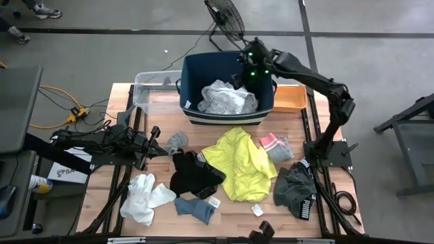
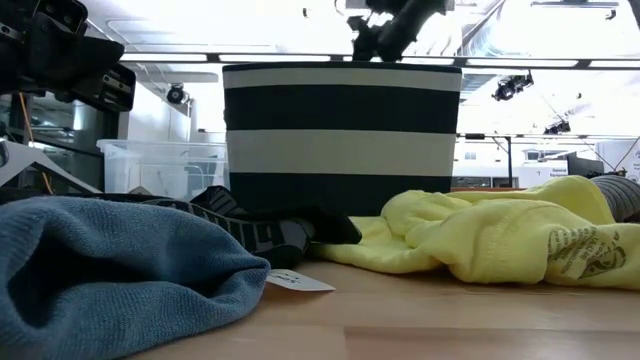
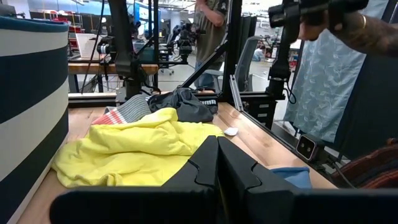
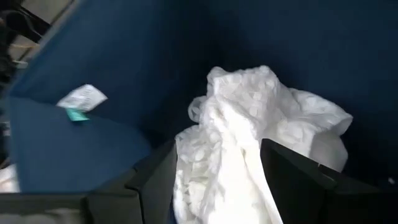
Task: Pick & Place Cloths
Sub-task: Put the yellow shirt into the blue basket
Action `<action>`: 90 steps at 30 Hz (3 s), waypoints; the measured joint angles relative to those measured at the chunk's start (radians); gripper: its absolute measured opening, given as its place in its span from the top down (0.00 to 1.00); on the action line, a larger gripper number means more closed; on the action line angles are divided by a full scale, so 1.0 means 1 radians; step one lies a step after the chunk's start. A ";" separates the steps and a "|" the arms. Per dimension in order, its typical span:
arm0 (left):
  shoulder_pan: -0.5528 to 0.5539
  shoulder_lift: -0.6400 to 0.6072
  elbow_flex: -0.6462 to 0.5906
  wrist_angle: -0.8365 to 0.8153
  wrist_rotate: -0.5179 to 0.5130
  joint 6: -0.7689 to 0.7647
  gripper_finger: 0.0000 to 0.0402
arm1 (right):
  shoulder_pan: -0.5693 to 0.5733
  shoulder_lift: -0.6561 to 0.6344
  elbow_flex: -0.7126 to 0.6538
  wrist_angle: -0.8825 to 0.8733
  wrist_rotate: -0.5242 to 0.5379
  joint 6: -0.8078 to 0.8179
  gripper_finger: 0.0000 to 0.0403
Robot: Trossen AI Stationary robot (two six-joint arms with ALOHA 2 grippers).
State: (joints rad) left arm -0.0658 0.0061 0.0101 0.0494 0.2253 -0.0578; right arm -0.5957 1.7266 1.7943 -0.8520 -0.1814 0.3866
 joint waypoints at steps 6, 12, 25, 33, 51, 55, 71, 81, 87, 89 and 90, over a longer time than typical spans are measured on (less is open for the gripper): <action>0.000 0.000 0.000 0.000 0.000 0.000 1.00 | 0.021 -0.086 0.000 -0.056 -0.002 0.001 0.45; 0.000 0.000 0.000 0.000 0.000 0.000 1.00 | 0.083 -0.169 0.000 -0.172 -0.003 0.004 0.45; 0.000 0.000 0.000 0.000 0.000 0.000 1.00 | 0.361 -0.209 0.000 -0.410 0.088 0.002 0.45; 0.000 0.000 0.000 0.000 0.000 0.000 1.00 | 0.543 -0.183 0.000 -0.431 0.210 -0.018 0.45; 0.000 0.000 0.000 0.000 0.000 0.000 1.00 | 0.813 0.040 0.000 -0.419 0.217 -0.366 0.45; 0.000 0.000 0.000 0.000 0.000 0.000 1.00 | 0.824 0.113 0.000 -0.420 0.208 -0.392 0.45; 0.000 0.000 0.000 0.000 0.000 0.000 1.00 | 0.863 0.337 0.000 -0.428 0.201 -0.580 0.45; 0.000 0.000 0.000 0.000 0.000 0.000 1.00 | 0.864 0.376 -0.014 -0.408 0.202 -0.684 0.45; 0.000 0.000 0.000 0.000 0.000 0.000 1.00 | 0.860 0.377 -0.030 -0.408 0.297 -0.707 0.45; 0.000 0.000 0.000 0.000 0.000 0.000 1.00 | 0.852 0.377 -0.049 -0.408 0.308 -0.708 0.44; 0.000 0.000 0.000 0.000 0.000 0.000 1.00 | 0.848 0.377 -0.059 -0.409 0.307 -0.708 0.44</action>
State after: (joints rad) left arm -0.0658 0.0063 0.0105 0.0494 0.2249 -0.0578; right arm 0.2521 2.1036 1.7348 -1.2608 0.1254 -0.3209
